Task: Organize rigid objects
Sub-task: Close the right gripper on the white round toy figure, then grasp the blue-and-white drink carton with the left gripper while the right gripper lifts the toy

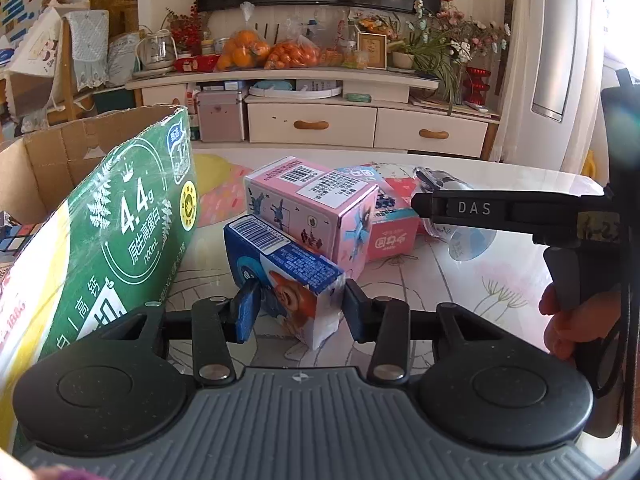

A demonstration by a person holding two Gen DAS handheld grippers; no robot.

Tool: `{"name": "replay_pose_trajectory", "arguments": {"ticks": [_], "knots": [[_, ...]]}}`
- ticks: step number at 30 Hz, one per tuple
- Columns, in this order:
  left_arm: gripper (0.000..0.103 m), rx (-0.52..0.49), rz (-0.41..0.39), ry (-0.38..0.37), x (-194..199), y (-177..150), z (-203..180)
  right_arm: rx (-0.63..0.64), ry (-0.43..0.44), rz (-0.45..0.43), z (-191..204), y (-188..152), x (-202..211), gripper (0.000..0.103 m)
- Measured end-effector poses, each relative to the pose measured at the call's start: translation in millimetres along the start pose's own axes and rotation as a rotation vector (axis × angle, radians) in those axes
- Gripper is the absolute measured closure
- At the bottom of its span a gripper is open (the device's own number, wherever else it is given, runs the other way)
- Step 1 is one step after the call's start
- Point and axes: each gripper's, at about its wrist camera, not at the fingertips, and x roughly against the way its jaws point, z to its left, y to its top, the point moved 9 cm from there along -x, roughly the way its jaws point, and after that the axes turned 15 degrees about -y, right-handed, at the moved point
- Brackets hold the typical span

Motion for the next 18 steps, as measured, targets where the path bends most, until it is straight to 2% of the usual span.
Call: {"name": "replay_pose_trajectory", "arguments": {"ticks": [8, 18], "knots": [[0.062, -0.024, 0.010, -0.031, 5.4, -7.1, -5.7, -0.020, -0.025, -0.002, -9.2, -8.8, 14.8, 0.049], [0.064, -0.059, 0.013, -0.081, 13.9, -14.1, -15.2, 0.040, -0.053, -0.017, -1.3, -22.5, 36.6, 0.049]]}}
